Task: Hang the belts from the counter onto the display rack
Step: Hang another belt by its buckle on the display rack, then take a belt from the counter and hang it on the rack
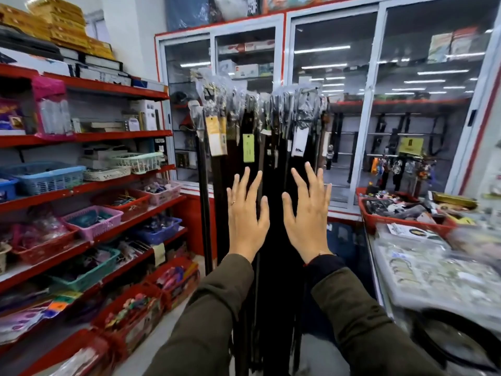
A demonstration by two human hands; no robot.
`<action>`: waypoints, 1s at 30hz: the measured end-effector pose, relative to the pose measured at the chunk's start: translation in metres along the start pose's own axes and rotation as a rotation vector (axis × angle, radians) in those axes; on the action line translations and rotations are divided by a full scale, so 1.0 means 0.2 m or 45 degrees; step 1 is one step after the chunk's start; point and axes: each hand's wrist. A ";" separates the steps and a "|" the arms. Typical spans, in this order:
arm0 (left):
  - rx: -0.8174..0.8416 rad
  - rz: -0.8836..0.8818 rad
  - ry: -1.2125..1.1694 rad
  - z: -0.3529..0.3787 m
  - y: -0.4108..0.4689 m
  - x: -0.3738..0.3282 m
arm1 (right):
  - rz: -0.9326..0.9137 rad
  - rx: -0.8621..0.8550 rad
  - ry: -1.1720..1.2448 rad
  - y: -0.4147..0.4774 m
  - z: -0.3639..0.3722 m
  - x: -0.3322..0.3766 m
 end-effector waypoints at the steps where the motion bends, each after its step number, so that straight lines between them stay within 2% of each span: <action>1: 0.038 0.012 0.002 0.04 -0.05 -0.03 | 0.012 0.013 -0.046 -0.05 -0.04 -0.04; 10: 0.356 0.143 -0.076 0.38 -0.50 -0.30 | 0.248 0.140 -0.380 -0.49 -0.36 -0.41; 16: 0.648 0.220 -0.119 0.64 -0.78 -0.47 | 0.514 0.234 -0.660 -0.84 -0.64 -0.67; 22: 0.986 0.357 -0.151 0.87 -0.95 -0.64 | 0.855 0.299 -0.800 -1.07 -0.95 -0.86; 27: 1.348 0.540 -0.288 1.06 -1.05 -0.82 | 1.115 0.577 -0.981 -1.17 -1.18 -1.08; 30: 1.565 0.695 -0.244 1.15 -1.10 -0.94 | 1.217 0.739 -1.007 -1.21 -1.27 -1.18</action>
Point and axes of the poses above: each hand's wrist, its own y-axis towards the middle knuckle, its own z-axis out of the palm, x = y × z, and after that the axes turned 13 degrees about y, right-handed
